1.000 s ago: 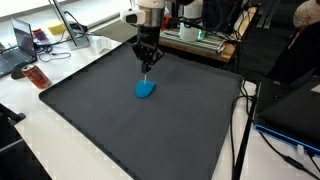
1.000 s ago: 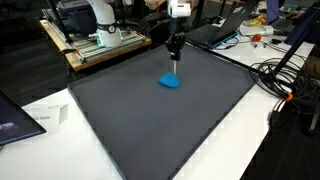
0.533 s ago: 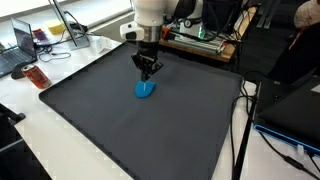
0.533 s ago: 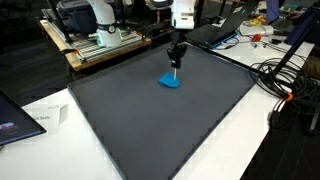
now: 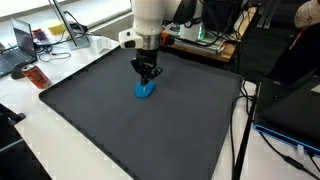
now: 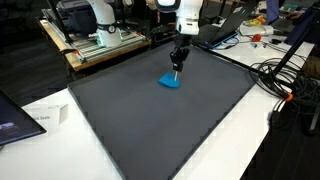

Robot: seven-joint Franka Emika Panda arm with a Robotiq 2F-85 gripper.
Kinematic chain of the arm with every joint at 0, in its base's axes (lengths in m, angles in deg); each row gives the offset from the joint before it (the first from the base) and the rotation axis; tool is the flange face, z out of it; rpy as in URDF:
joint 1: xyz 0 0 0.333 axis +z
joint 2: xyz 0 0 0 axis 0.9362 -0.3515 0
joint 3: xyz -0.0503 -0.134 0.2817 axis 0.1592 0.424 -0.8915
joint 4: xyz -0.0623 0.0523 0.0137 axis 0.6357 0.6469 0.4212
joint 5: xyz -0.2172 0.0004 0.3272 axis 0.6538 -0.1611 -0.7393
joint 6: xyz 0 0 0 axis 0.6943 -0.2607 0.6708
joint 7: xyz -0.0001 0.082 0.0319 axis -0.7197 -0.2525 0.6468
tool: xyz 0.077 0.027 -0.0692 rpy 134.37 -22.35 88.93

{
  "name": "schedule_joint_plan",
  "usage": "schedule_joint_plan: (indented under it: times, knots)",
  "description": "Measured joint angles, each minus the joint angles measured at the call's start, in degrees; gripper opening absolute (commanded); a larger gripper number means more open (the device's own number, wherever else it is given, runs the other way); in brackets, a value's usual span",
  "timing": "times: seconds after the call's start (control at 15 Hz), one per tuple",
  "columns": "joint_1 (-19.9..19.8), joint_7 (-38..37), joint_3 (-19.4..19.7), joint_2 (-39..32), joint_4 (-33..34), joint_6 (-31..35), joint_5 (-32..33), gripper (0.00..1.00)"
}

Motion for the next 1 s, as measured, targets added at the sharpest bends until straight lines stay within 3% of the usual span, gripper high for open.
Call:
schedule_joint_plan:
  times: [1.0]
  knots:
    - [-0.7,0.5,-0.5,2.3,0.5,-3.5,-3.2,0.03]
